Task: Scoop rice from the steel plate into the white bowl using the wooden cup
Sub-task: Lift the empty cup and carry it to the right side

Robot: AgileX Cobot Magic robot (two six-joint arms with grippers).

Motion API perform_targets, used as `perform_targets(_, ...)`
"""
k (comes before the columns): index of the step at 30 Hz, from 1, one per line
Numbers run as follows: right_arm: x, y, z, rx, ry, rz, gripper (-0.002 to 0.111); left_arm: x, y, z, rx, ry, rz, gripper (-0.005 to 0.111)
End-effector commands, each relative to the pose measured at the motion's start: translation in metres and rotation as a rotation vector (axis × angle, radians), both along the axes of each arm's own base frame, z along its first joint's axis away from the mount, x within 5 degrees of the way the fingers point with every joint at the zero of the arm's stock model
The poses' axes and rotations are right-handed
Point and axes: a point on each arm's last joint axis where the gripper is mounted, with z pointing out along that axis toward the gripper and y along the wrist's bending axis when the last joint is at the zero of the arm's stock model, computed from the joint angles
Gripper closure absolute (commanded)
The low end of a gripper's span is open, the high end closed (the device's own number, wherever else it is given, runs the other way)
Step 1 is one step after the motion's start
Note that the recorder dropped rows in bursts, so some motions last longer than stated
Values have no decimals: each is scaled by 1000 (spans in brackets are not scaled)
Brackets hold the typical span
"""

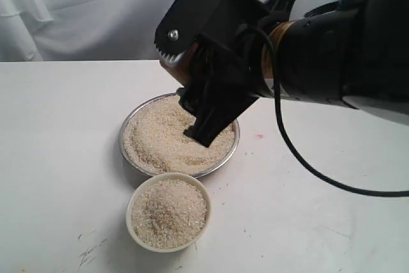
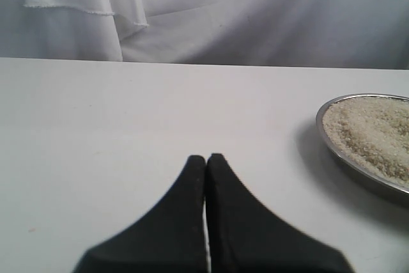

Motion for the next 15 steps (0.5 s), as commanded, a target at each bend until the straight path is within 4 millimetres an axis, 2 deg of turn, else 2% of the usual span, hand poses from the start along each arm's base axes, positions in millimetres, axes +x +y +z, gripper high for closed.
perform_targets(1, 10, -5, 8, 177, 48, -47, 108, 0, 0, -1, -4, -7, -1, 107)
perform_targets(10, 30, -15, 17, 371, 82, -91, 108, 0, 0, -1, -4, -7, -1, 107)
perform_targets(15, 38, -19, 24, 466, 64, -52, 108, 0, 0, -1, -4, -7, -1, 107)
